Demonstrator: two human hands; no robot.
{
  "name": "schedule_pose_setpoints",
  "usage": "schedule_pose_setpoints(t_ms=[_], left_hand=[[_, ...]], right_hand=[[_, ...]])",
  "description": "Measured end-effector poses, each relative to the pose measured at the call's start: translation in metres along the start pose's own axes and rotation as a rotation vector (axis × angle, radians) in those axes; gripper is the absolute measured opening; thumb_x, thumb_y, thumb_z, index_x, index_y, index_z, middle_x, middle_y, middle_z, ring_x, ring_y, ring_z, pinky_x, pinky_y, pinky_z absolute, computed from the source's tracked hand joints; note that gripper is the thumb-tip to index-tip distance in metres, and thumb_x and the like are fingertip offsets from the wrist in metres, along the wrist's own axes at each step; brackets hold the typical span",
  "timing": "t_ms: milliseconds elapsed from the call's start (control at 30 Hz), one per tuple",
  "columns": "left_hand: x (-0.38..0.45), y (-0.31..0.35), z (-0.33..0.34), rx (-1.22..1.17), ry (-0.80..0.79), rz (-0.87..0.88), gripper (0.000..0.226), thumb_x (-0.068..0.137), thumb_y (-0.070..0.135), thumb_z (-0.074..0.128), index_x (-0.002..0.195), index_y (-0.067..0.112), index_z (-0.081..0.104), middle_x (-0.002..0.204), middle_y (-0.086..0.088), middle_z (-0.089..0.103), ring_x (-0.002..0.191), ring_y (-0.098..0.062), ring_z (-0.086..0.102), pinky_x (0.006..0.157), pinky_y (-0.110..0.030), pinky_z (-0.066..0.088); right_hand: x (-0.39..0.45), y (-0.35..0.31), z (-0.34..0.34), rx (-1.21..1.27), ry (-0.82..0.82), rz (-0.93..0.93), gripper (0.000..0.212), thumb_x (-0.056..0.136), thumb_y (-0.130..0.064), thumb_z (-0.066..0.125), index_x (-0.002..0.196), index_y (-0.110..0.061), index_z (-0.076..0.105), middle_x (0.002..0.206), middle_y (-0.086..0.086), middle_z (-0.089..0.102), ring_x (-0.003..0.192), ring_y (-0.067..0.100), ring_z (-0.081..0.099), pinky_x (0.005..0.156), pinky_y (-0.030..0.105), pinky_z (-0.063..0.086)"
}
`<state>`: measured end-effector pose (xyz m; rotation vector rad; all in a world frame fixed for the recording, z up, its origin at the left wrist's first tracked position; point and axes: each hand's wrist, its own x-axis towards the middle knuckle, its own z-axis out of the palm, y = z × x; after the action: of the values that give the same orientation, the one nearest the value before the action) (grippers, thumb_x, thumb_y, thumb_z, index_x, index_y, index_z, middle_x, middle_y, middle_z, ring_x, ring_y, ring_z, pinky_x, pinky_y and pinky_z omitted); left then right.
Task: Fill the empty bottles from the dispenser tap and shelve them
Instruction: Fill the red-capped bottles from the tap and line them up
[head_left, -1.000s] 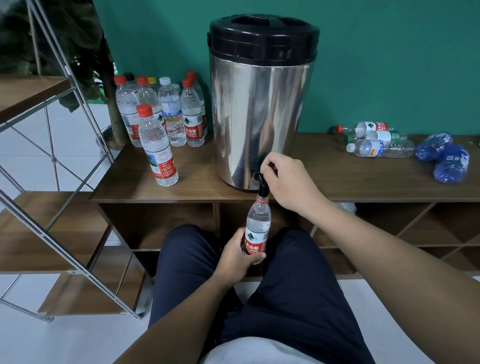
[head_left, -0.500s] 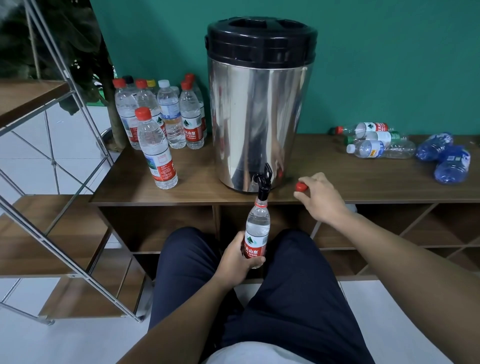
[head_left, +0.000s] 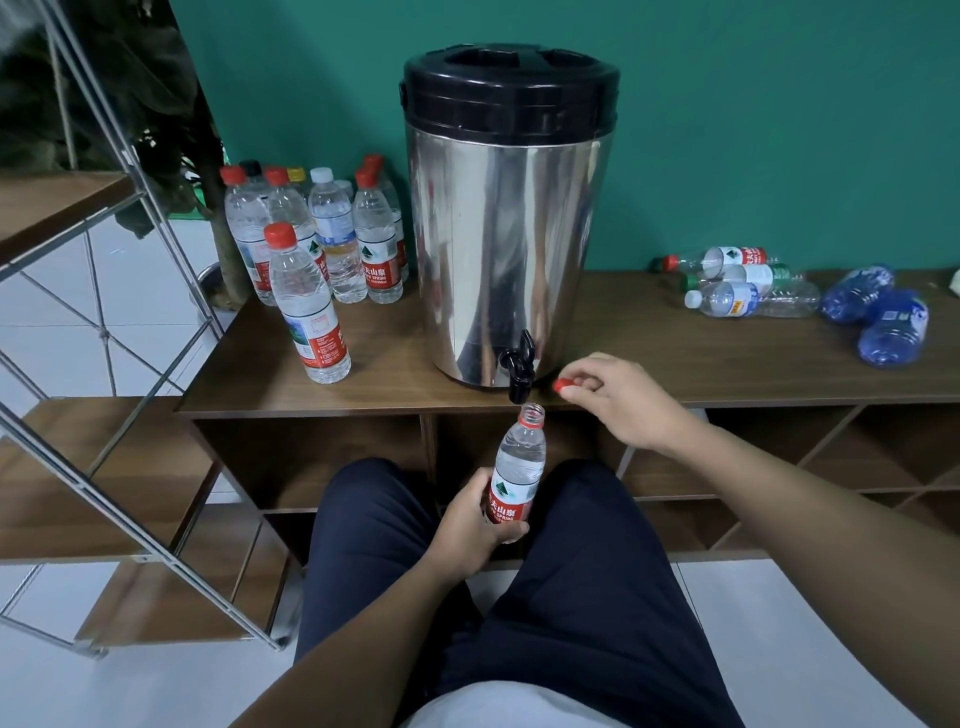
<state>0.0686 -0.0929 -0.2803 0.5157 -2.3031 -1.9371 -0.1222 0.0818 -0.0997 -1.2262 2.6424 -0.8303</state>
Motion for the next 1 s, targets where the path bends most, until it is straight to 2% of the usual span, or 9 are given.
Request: schedule_pose_setpoints(t_ms=[33, 100, 333, 500, 567, 700, 833, 933, 1000], left_hand=[[0.000, 0.002, 0.000, 0.000, -0.004, 0.003, 0.069, 0.081, 0.013, 0.099, 0.137, 0.032, 0.064, 0.129, 0.010, 0.078, 0.121, -0.010, 0.075, 0.111, -0.043, 0.061], [-0.002, 0.006, 0.001, 0.012, -0.004, 0.018, 0.070, 0.080, 0.015, 0.100, 0.137, 0.035, 0.064, 0.130, 0.011, 0.078, 0.122, -0.010, 0.074, 0.112, -0.043, 0.060], [-0.011, 0.026, -0.001, 0.025, -0.009, 0.070, 0.072, 0.082, 0.016, 0.100, 0.141, 0.034, 0.063, 0.134, 0.010, 0.077, 0.126, -0.011, 0.073, 0.114, -0.046, 0.059], [-0.017, 0.039, -0.008, 0.038, -0.034, 0.107, 0.070, 0.082, 0.009, 0.099, 0.140, 0.028, 0.064, 0.131, 0.006, 0.079, 0.122, -0.015, 0.075, 0.113, -0.049, 0.059], [-0.020, 0.045, -0.013, 0.046, -0.048, 0.129, 0.072, 0.082, 0.007, 0.098, 0.142, 0.026, 0.064, 0.131, 0.004, 0.078, 0.124, -0.018, 0.075, 0.114, -0.049, 0.059], [-0.029, 0.058, -0.025, 0.053, -0.033, 0.176, 0.074, 0.081, 0.013, 0.100, 0.143, 0.027, 0.064, 0.134, 0.002, 0.077, 0.127, -0.022, 0.074, 0.115, -0.051, 0.058], [-0.041, 0.074, -0.038, 0.060, 0.021, 0.204, 0.073, 0.084, 0.019, 0.099, 0.146, 0.033, 0.063, 0.137, 0.011, 0.076, 0.130, -0.014, 0.071, 0.115, -0.043, 0.058], [-0.050, 0.083, -0.048, 0.067, 0.077, 0.208, 0.074, 0.087, 0.021, 0.098, 0.148, 0.039, 0.060, 0.138, 0.019, 0.073, 0.131, -0.005, 0.069, 0.114, -0.037, 0.058], [-0.056, 0.086, -0.056, 0.059, 0.124, 0.206, 0.073, 0.087, 0.022, 0.098, 0.146, 0.041, 0.061, 0.137, 0.021, 0.073, 0.129, -0.004, 0.069, 0.114, -0.037, 0.059]], right_hand=[[-0.004, -0.009, -0.001, 0.072, -0.010, -0.026, 0.015, 0.106, -0.030, 0.073, 0.117, -0.023, 0.079, 0.109, -0.008, 0.066, 0.089, 0.002, 0.064, 0.084, 0.013, 0.048], [-0.012, -0.024, -0.001, 0.125, -0.048, -0.090, 0.015, 0.105, -0.027, 0.074, 0.119, -0.022, 0.079, 0.111, -0.007, 0.067, 0.092, 0.006, 0.066, 0.084, 0.018, 0.054], [-0.029, -0.047, -0.019, -0.077, -0.128, -0.249, 0.022, 0.106, -0.031, 0.072, 0.128, -0.028, 0.075, 0.111, -0.014, 0.061, 0.090, 0.012, 0.063, 0.087, 0.034, 0.055], [-0.033, -0.063, -0.043, -0.241, -0.226, -0.366, 0.029, 0.111, -0.026, 0.065, 0.140, -0.028, 0.071, 0.134, -0.014, 0.062, 0.117, 0.010, 0.062, 0.104, 0.032, 0.050], [-0.034, -0.071, -0.051, -0.294, -0.246, -0.398, 0.028, 0.112, -0.028, 0.063, 0.139, -0.030, 0.070, 0.134, -0.015, 0.061, 0.118, 0.010, 0.063, 0.104, 0.034, 0.051], [-0.033, -0.095, -0.063, -0.408, -0.249, -0.394, 0.028, 0.111, -0.043, 0.058, 0.132, -0.028, 0.071, 0.122, -0.010, 0.061, 0.108, 0.014, 0.063, 0.097, 0.040, 0.053], [-0.029, -0.127, -0.064, -0.541, -0.164, -0.380, 0.056, 0.103, -0.067, 0.039, 0.112, -0.021, 0.071, 0.099, -0.006, 0.059, 0.090, 0.019, 0.063, 0.086, 0.043, 0.055], [-0.023, -0.152, -0.060, -0.624, -0.110, -0.410, 0.052, 0.107, -0.065, 0.041, 0.105, -0.020, 0.068, 0.094, -0.007, 0.055, 0.085, 0.019, 0.061, 0.081, 0.039, 0.054], [-0.018, -0.165, -0.059, -0.588, -0.099, -0.451, 0.048, 0.108, -0.061, 0.046, 0.108, -0.020, 0.071, 0.097, -0.007, 0.060, 0.086, 0.016, 0.061, 0.081, 0.035, 0.054]])
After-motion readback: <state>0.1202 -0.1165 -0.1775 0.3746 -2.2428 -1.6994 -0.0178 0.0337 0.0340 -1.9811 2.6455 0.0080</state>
